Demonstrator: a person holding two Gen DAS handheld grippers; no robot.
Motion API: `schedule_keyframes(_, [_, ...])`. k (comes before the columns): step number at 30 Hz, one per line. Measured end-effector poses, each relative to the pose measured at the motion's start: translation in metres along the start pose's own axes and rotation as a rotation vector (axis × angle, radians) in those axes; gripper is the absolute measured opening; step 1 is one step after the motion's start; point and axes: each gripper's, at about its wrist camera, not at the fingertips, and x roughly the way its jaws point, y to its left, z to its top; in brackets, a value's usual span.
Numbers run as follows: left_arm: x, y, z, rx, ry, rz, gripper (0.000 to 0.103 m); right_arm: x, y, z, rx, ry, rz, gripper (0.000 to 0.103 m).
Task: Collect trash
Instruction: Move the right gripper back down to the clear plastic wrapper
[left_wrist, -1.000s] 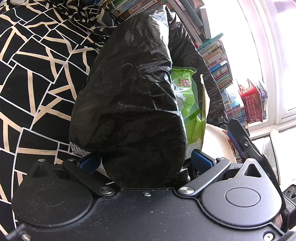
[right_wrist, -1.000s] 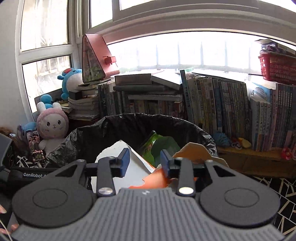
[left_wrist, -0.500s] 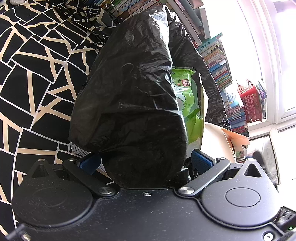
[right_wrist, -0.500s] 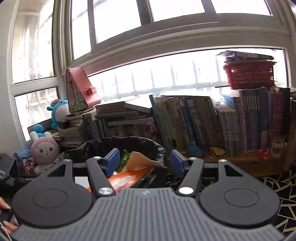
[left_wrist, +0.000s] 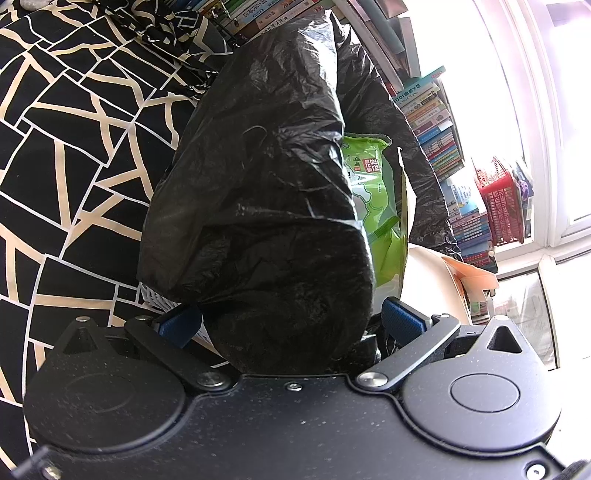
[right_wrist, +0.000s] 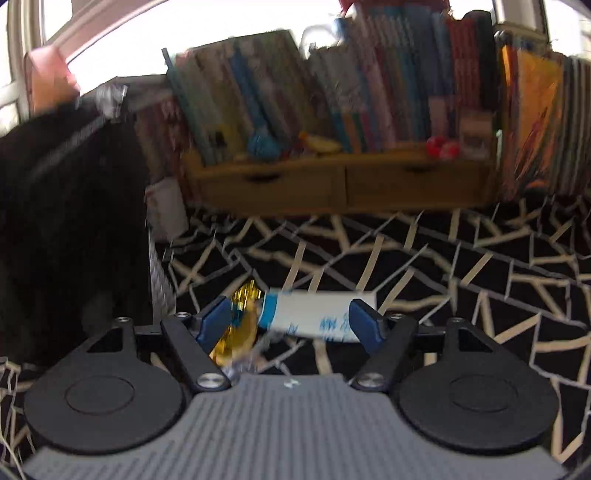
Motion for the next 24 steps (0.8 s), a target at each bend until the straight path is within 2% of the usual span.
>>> schedule_keyframes(2, [0.0, 0.0, 0.0, 0.0, 0.0, 0.0, 0.103, 0.01, 0.006, -0.014, -0.03, 0.028, 0.012, 0.08])
schedule_keyframes(4, [0.0, 0.0, 0.0, -0.002, -0.001, 0.001, 0.103, 0.019, 0.013, -0.023, -0.047, 0.065, 0.023, 0.056])
schedule_keyframes(5, [0.0, 0.0, 0.0, -0.003, -0.001, 0.001, 0.103, 0.024, 0.016, -0.026, -0.045, 0.079, 0.025, 0.051])
schedule_keyframes(11, [0.0, 0.0, 0.0, -0.005, -0.003, 0.002, 0.103, 0.044, 0.023, -0.031, 0.055, 0.102, 0.026, 0.05])
schedule_keyframes(13, [0.0, 0.0, 0.0, -0.006, -0.004, 0.002, 0.103, 0.051, 0.028, -0.03, 0.052, 0.109, 0.003, 0.061])
schedule_keyframes(14, [0.0, 0.0, 0.0, -0.005, -0.004, 0.002, 0.103, 0.051, 0.03, -0.029, 0.055, 0.113, -0.002, 0.06])
schedule_keyframes(15, [0.0, 0.0, 0.0, -0.005, -0.004, 0.001, 0.103, 0.053, 0.03, -0.028, 0.058, 0.12, -0.005, 0.057])
schedule_keyframes(21, [0.0, 0.0, 0.0, -0.004, -0.004, 0.001, 0.103, 0.049, 0.03, -0.025, 0.069, 0.123, 0.021, 0.018])
schedule_keyframes(24, [0.0, 0.0, 0.0, -0.004, -0.004, 0.0, 0.103, 0.046, 0.028, -0.024, 0.084, 0.122, 0.013, 0.016])
